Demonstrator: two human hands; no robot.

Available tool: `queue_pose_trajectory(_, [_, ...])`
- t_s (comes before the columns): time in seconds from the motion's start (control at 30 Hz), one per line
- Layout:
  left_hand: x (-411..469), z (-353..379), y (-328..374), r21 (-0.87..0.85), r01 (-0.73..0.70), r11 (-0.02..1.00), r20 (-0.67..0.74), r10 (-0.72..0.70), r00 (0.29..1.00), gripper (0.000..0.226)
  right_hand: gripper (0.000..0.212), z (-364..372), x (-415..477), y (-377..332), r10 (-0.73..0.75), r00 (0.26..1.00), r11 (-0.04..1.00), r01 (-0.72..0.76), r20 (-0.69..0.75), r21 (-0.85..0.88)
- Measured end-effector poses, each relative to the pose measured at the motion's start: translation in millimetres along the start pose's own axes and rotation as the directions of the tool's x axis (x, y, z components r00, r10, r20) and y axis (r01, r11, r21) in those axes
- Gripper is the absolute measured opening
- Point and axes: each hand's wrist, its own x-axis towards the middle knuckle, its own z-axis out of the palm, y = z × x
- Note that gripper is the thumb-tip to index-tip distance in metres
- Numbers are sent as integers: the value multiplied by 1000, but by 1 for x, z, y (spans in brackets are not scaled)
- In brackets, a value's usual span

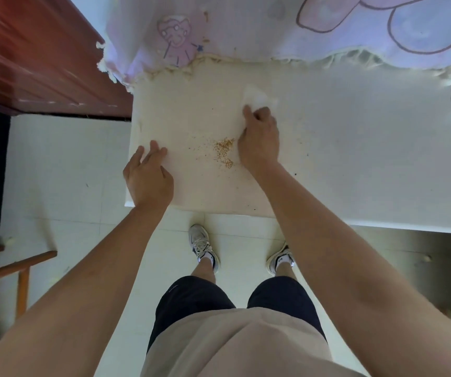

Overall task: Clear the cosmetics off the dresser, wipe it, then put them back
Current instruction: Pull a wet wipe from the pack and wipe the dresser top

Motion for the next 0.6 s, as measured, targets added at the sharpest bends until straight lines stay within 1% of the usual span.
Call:
queue_pose_trajectory(0.07, [1, 1, 1, -9, 18, 1000, -17, -18, 1000, 49, 48, 9, -4, -23, -187, 970, 982, 183, 152, 43])
queue_pose_trajectory(0.1, [1, 1, 0, -10, 18, 1000, -22, -18, 1000, 49, 46, 8, -4, -24, -243, 949, 968, 226, 200, 105])
queue_pose_trajectory(0.13, [1, 1, -2, -7, 16, 1000, -30, -16, 999, 49, 45, 1, -5, -19, -270, 943, 956, 238, 196, 171])
queue_pose_trajectory(0.17, [2, 1, -3, 0, 14, 1000, -41, -14, 999, 49, 45, -8, -4, -7, -253, 959, 951, 223, 125, 213])
queue_pose_trajectory(0.2, [2, 1, -3, 6, 14, 1000, -53, -14, 999, 48, 45, -20, -5, 10, -197, 980, 955, 188, 17, 228])
queue_pose_trajectory(0.23, [2, 2, -2, 6, 19, 1000, -65, -19, 998, 48, 44, -32, -6, 32, -104, 990, 964, 123, -92, 236])
queue_pose_trajectory(0.27, [3, 3, -1, 2, 29, 1000, -75, -28, 997, 47, 42, -46, -9, 59, 18, 982, 971, 28, -190, 236])
queue_pose_trajectory(0.3, [2, 4, 0, -2, 38, 999, -76, -38, 996, 46, 41, -56, -16, 86, 152, 953, 968, -89, -264, 237])
queue_pose_trajectory(0.33, [2, 5, 0, -2, 43, 999, -72, -43, 996, 46, 41, -64, -25, 110, 276, 912, 950, -212, -304, 228])
queue_pose_trajectory(0.37, [0, 6, 0, 2, 40, 999, -67, -40, 997, 45, 42, -66, -36, 129, 367, 873, 928, -318, -321, 195])
queue_pose_trajectory(0.4, [-1, 6, -2, 9, 27, 1000, -62, -26, 998, 45, 42, -62, -50, 139, 409, 850, 913, -387, -332, 133])
queue_pose_trajectory(0.43, [-2, 6, -4, 16, 7, 1000, -60, -6, 998, 46, 43, -54, -62, 141, 403, 850, 911, -407, -339, 62])
queue_pose_trajectory(0.5, [-1, 5, -9, 18, -35, 999, -50, 36, 998, 47, 43, -28, -84, 122, 318, 897, 943, -334, -309, 1])
queue_pose_trajectory(0.57, [1, 3, -13, 14, -67, 998, -36, 68, 997, 48, 46, 3, -95, 79, 156, 959, 987, -162, -235, -6])
queue_pose_trajectory(0.6, [3, 2, -14, 13, -80, 997, -32, 81, 996, 48, 47, 18, -99, 53, 72, 978, 997, -74, -195, -4])
